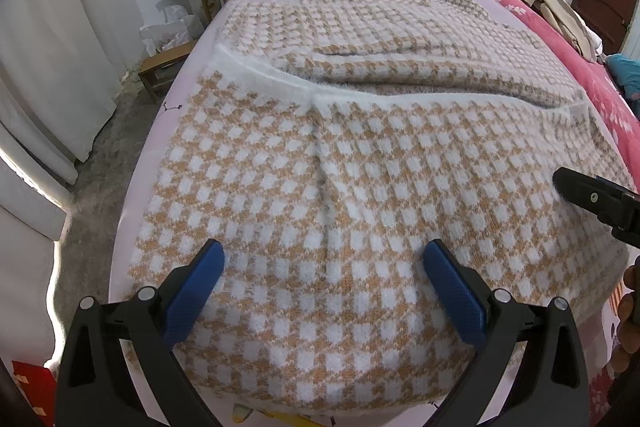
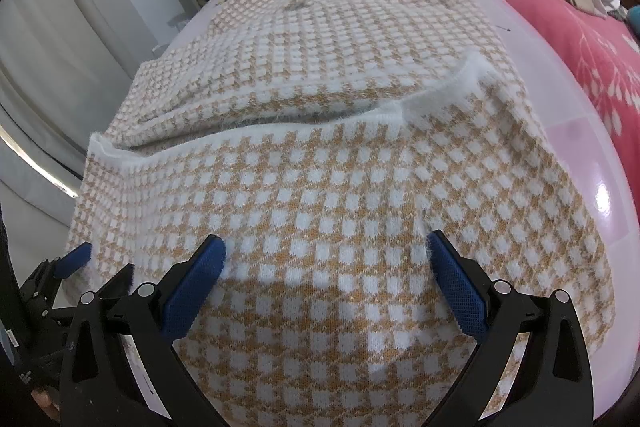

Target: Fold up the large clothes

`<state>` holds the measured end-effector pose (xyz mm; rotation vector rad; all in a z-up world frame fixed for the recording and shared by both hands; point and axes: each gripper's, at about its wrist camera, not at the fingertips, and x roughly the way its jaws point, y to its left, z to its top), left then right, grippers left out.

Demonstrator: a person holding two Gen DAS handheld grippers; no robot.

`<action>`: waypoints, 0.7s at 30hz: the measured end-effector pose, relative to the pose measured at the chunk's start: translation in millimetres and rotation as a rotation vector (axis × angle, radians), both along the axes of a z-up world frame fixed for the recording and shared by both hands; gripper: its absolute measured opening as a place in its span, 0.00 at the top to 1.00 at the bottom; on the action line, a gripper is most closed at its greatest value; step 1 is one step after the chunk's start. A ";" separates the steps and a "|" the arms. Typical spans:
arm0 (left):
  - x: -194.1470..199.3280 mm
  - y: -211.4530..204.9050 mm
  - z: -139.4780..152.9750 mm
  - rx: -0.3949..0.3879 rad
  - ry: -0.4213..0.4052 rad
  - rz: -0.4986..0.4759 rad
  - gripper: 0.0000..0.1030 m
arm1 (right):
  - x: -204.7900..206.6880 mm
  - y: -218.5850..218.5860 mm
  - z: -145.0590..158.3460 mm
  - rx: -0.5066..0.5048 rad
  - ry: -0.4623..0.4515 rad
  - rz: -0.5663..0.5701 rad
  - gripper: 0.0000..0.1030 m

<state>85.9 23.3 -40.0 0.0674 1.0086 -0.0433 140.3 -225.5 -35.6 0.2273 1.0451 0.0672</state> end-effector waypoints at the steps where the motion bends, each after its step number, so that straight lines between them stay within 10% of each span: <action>1: 0.1 1.1 0.1 -0.002 0.000 -0.002 0.04 | 0.1 0.3 0.2 0.000 0.000 0.000 0.08; 21: -2.0 1.3 -0.8 -0.006 -0.015 -0.011 0.04 | -4.4 0.0 -1.1 0.000 -0.009 -0.009 0.08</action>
